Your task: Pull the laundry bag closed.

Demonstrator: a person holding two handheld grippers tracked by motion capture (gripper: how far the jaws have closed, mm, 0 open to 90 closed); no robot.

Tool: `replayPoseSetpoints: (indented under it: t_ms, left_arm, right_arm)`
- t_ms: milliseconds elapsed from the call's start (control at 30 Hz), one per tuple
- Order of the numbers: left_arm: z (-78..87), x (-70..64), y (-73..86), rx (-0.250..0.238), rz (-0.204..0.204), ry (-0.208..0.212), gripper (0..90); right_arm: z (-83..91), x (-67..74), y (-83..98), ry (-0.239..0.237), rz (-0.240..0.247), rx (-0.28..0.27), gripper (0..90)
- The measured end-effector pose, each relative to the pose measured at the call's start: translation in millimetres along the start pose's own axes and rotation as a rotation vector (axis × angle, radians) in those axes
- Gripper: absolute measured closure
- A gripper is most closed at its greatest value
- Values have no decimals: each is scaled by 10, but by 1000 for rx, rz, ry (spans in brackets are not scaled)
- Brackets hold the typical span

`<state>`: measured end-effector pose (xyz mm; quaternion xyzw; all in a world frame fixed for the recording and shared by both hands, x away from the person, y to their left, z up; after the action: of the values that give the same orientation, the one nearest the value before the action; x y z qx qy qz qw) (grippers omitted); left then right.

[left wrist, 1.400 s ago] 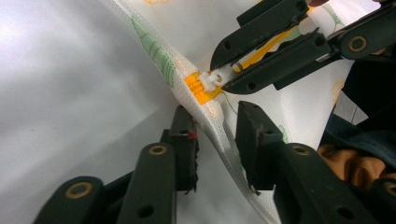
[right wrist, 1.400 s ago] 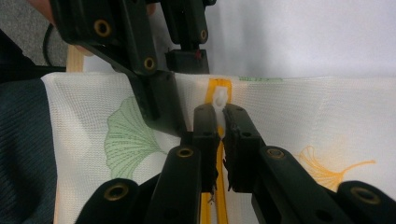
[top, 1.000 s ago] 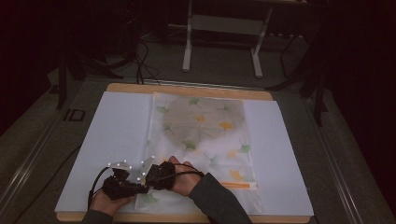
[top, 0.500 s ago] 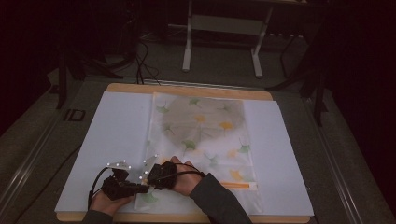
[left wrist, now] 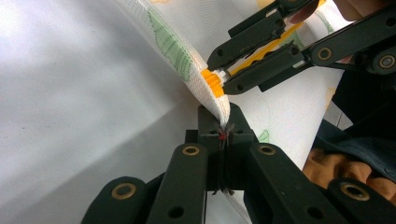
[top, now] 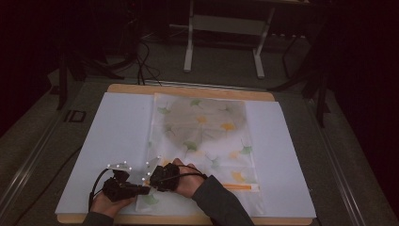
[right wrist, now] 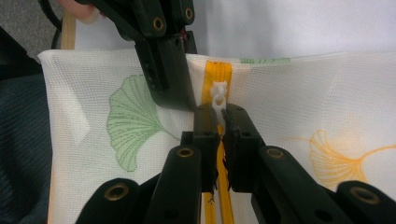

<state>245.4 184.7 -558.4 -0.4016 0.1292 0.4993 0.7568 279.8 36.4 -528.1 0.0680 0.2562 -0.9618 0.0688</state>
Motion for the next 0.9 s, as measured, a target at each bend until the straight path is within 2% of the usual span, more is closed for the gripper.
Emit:
replayPoseSetpoints:
  t_ms: [900]
  left_arm:
    - [18,-3,-1,-7,-4,1,884]
  right_arm:
    - [-56,3,91,-9,-18,13,847]
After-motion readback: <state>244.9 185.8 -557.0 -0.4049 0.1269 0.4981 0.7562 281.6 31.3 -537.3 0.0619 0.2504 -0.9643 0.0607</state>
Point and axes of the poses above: each handheld gripper's, and its own axes: z roughly backward along the jaws, y roughly out of its underside, x roughly to its left, the point moved 3 cm from there along -z, roughly forward along the jaws, and after that the axes turned 9 degrees about z, right-handed, at the moved point
